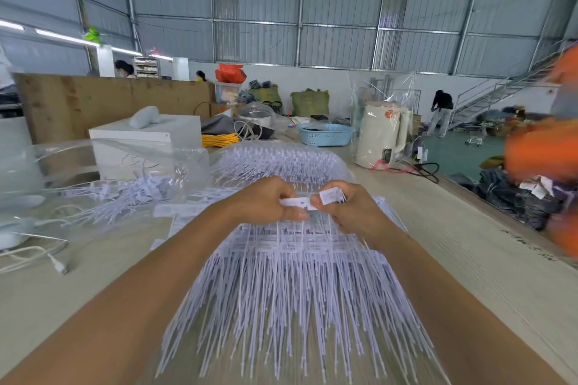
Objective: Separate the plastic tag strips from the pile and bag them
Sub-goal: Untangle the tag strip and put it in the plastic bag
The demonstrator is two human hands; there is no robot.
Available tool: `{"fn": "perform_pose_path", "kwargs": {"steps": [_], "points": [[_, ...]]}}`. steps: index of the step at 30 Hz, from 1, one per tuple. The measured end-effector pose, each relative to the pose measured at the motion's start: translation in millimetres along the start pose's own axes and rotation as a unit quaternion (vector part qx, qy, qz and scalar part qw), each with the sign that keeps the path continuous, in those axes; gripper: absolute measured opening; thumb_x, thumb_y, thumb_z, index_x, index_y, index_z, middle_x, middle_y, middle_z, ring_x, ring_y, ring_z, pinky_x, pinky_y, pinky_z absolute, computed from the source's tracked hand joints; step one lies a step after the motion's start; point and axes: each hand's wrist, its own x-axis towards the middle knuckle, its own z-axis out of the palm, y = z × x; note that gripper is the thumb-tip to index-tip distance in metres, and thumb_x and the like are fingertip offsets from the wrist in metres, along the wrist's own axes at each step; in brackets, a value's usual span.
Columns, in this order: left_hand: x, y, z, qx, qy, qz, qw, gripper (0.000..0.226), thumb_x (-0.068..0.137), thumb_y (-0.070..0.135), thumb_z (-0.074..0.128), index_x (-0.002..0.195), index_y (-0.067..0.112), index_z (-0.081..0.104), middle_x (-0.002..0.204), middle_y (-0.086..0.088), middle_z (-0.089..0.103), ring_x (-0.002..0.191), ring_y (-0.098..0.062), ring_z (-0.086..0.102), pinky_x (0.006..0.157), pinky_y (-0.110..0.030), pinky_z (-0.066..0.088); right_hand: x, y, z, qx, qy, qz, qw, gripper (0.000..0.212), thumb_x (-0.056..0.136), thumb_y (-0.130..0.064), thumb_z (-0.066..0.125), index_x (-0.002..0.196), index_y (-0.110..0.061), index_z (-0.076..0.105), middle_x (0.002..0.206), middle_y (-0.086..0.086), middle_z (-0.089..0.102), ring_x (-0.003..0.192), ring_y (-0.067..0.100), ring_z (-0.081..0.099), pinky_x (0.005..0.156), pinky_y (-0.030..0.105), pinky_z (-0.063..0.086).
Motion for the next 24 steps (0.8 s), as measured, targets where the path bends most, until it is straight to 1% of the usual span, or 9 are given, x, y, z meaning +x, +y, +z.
{"fn": "perform_pose_path", "kwargs": {"steps": [3,6,10,12,14,16,18,22,24], "points": [[-0.5,-4.1,-0.4,-0.046,-0.005,-0.007,0.999,0.025,0.087,0.029,0.065,0.074,0.008,0.068,0.062,0.006,0.058,0.064,-0.014,0.053,0.063,-0.025,0.040,-0.3,-2.2,0.0,0.012,-0.010,0.027,1.000,0.014,0.083,-0.016,0.070,0.075,-0.014,0.059,0.048,-0.003,0.043,0.037,0.007,0.029,0.037,0.016,0.023],[-0.7,-3.7,2.7,-0.112,0.007,-0.021,0.994,0.030,0.090,0.019,0.062,0.060,0.017,0.065,0.047,0.013,0.052,0.048,0.001,0.047,0.052,-0.015,0.036,-2.5,-3.9,2.9,-0.013,-0.056,0.034,0.998,0.015,0.080,-0.009,0.072,0.070,-0.014,0.062,0.050,-0.001,0.047,0.036,0.005,0.028,0.037,0.015,0.022],[3.5,-3.5,4.0,-0.219,0.025,-0.051,0.974,0.035,0.090,0.004,0.058,0.056,0.012,0.063,0.044,0.011,0.058,0.047,0.002,0.054,0.051,-0.008,0.042,-1.2,-3.7,8.8,-0.105,-0.007,-0.081,0.991,0.015,0.079,0.000,0.071,0.067,-0.005,0.064,0.048,-0.008,0.047,0.043,0.003,0.034,0.044,0.016,0.029],[6.7,-3.0,2.6,-0.220,0.040,-0.065,0.973,0.033,0.089,0.007,0.061,0.057,0.012,0.066,0.048,0.007,0.061,0.050,-0.002,0.056,0.058,-0.014,0.045,-1.0,-3.1,11.1,-0.156,0.014,-0.143,0.977,0.004,0.078,0.003,0.071,0.076,0.005,0.068,0.061,0.002,0.056,0.057,0.009,0.044,0.053,0.019,0.034],[9.1,-1.7,1.4,-0.212,0.044,-0.071,0.974,0.037,0.086,0.009,0.062,0.050,0.016,0.066,0.044,0.005,0.058,0.040,-0.001,0.050,0.048,-0.014,0.039,-0.3,-1.6,12.0,-0.226,0.031,-0.181,0.957,0.007,0.078,0.008,0.065,0.083,0.006,0.069,0.072,0.004,0.058,0.068,0.014,0.048,0.061,0.019,0.039],[9.7,-2.6,1.4,-0.214,0.035,-0.083,0.973,0.047,0.083,0.008,0.061,0.038,0.018,0.060,0.040,0.005,0.052,0.033,-0.003,0.042,0.039,-0.012,0.030,0.0,0.2,11.9,-0.293,0.038,-0.216,0.931,0.016,0.074,0.016,0.057,0.080,0.006,0.068,0.070,-0.003,0.052,0.071,0.016,0.047,0.069,0.030,0.043],[8.1,-3.7,1.4,-0.219,0.022,-0.089,0.971,0.050,0.082,0.008,0.059,0.034,0.018,0.057,0.039,0.006,0.048,0.031,-0.004,0.036,0.038,-0.012,0.027,1.3,3.2,11.8,-0.300,0.042,-0.249,0.920,0.018,0.069,0.022,0.052,0.074,0.011,0.065,0.063,-0.005,0.045,0.067,0.019,0.047,0.066,0.038,0.043],[7.0,-1.2,1.8,-0.206,0.021,-0.087,0.974,0.051,0.082,0.008,0.059,0.033,0.018,0.053,0.042,0.003,0.046,0.033,-0.006,0.032,0.045,-0.018,0.026,4.0,7.4,16.7,-0.301,0.072,-0.229,0.923,0.017,0.071,0.021,0.055,0.075,0.009,0.066,0.071,0.016,0.059,0.068,0.022,0.052,0.067,0.037,0.044],[4.3,-0.2,0.9,-0.202,0.005,-0.084,0.976,0.050,0.082,0.009,0.060,0.034,0.018,0.053,0.046,0.000,0.044,0.035,-0.008,0.031,0.047,-0.021,0.024,4.1,10.5,11.3,-0.272,0.109,-0.178,0.939,0.016,0.076,0.019,0.051,0.077,0.012,0.064,0.079,0.025,0.064,0.064,0.016,0.055,0.064,0.023,0.045]]}}
